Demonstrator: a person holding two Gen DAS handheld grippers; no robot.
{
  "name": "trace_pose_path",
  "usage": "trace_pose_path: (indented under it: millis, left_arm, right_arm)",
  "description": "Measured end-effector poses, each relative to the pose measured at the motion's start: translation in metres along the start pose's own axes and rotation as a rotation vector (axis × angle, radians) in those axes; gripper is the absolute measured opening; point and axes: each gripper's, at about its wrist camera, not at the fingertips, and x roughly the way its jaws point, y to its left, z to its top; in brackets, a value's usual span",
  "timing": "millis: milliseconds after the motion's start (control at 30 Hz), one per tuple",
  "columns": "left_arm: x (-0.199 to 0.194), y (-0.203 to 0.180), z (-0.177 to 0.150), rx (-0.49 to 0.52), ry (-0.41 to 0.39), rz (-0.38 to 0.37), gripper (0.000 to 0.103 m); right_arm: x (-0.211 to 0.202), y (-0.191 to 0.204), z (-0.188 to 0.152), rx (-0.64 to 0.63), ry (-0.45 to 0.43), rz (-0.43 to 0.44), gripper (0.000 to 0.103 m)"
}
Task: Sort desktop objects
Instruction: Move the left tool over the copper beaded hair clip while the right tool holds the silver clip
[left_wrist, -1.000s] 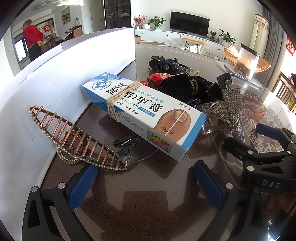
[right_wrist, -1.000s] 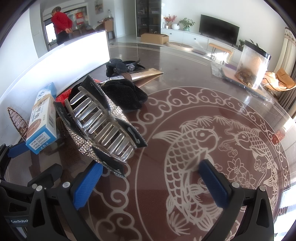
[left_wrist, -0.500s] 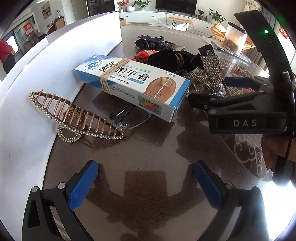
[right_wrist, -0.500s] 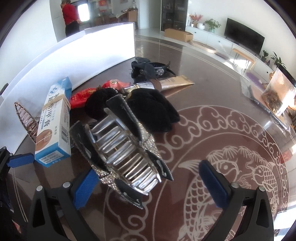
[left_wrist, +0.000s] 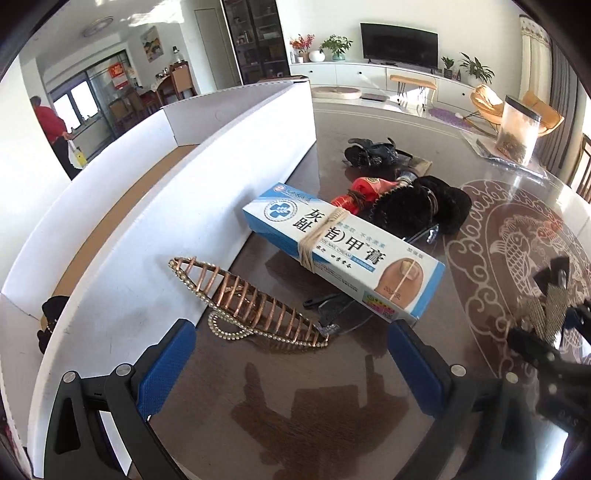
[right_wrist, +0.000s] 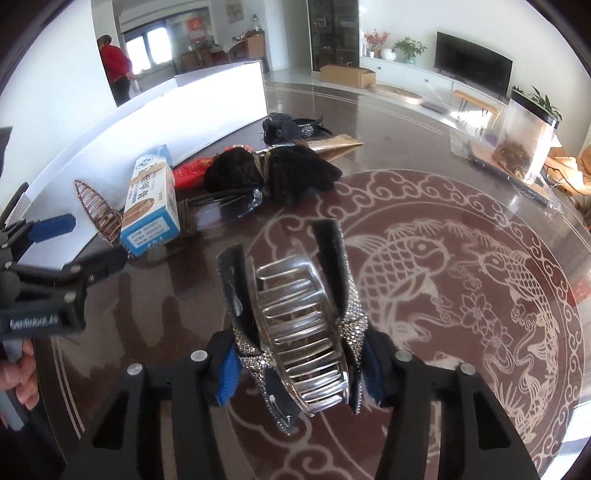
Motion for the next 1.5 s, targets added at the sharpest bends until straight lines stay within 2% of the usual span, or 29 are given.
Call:
trace_pose_path:
  millis: [167, 333, 367, 400, 433, 467, 533, 600, 633, 667, 733, 800, 867, 967, 1033, 1133, 1200, 1267, 1367, 1500]
  left_arm:
    - [0.012, 0.021, 0.011, -0.141, -0.001, 0.041, 0.103]
    - [0.045, 0.038, 0.012, -0.311, 0.067, -0.039, 0.103]
    - [0.052, 0.035, 0.014, -0.317, 0.089, -0.012, 0.103]
    - [0.056, 0.031, 0.015, -0.309, 0.101, -0.012, 0.103]
    - [0.061, 0.029, 0.016, -0.307, 0.107, -0.064, 0.103]
    - [0.061, 0.025, 0.017, -0.283, 0.096, -0.060, 0.103]
    - [0.063, 0.015, 0.019, -0.220, 0.086, -0.107, 0.103]
    - [0.057, 0.005, 0.019, -0.167, 0.059, -0.190, 0.098]
    - [0.052, -0.001, 0.018, -0.138, 0.046, -0.238, 0.088]
    - [0.048, -0.011, 0.017, -0.095, 0.046, -0.289, 0.083]
    - [0.038, -0.035, 0.013, 0.016, 0.058, -0.403, 0.081]
    - [0.026, -0.060, 0.006, 0.139, 0.080, -0.465, 0.081]
    - [0.011, -0.072, 0.000, 0.189, 0.084, -0.487, 0.081]
    - [-0.002, -0.064, -0.004, 0.192, 0.084, -0.496, 0.082]
    - [-0.001, -0.053, -0.001, 0.169, 0.108, -0.505, 0.082]
    - [0.005, -0.041, -0.002, 0.087, 0.148, -0.579, 0.082]
    - [0.008, -0.041, -0.004, 0.056, 0.174, -0.604, 0.082]
    - [0.013, -0.046, -0.006, 0.050, 0.194, -0.593, 0.082]
    - [0.014, -0.052, -0.006, 0.057, 0.173, -0.548, 0.082]
    - [0.020, -0.059, -0.001, 0.069, 0.139, -0.473, 0.085]
  right_arm:
    - [-0.041, -0.014, -0.045, 0.021, -0.055, -0.025, 0.054]
    - [-0.064, -0.018, -0.069, 0.057, -0.084, -0.044, 0.054]
    - [-0.067, -0.016, -0.070, 0.062, -0.085, -0.045, 0.054]
    - [-0.070, -0.013, -0.075, 0.065, -0.085, -0.047, 0.054]
    - [-0.072, -0.012, -0.077, 0.065, -0.082, -0.049, 0.054]
    - [-0.073, -0.011, -0.081, 0.064, -0.078, -0.051, 0.054]
    - [-0.076, -0.009, -0.089, 0.060, -0.069, -0.056, 0.054]
    - [-0.078, -0.010, -0.097, 0.063, -0.066, -0.061, 0.054]
    - [-0.078, -0.010, -0.101, 0.066, -0.065, -0.065, 0.054]
    - [-0.078, -0.011, -0.104, 0.070, -0.060, -0.071, 0.054]
    - [-0.079, -0.015, -0.109, 0.080, -0.054, -0.075, 0.054]
    - [-0.081, -0.018, -0.111, 0.082, -0.052, -0.084, 0.054]
    - [-0.082, -0.020, -0.111, 0.075, -0.051, -0.100, 0.054]
    - [-0.082, -0.022, -0.112, 0.071, -0.059, -0.118, 0.054]
    - [-0.081, -0.021, -0.113, 0.078, -0.068, -0.124, 0.055]
    - [-0.080, -0.020, -0.114, 0.077, -0.065, -0.131, 0.055]
    - [-0.079, -0.020, -0.113, 0.079, -0.060, -0.136, 0.055]
    - [-0.077, -0.021, -0.113, 0.087, -0.049, -0.139, 0.055]
    - [-0.075, -0.020, -0.112, 0.088, -0.042, -0.145, 0.057]
    - [-0.072, -0.016, -0.111, 0.085, -0.036, -0.146, 0.067]
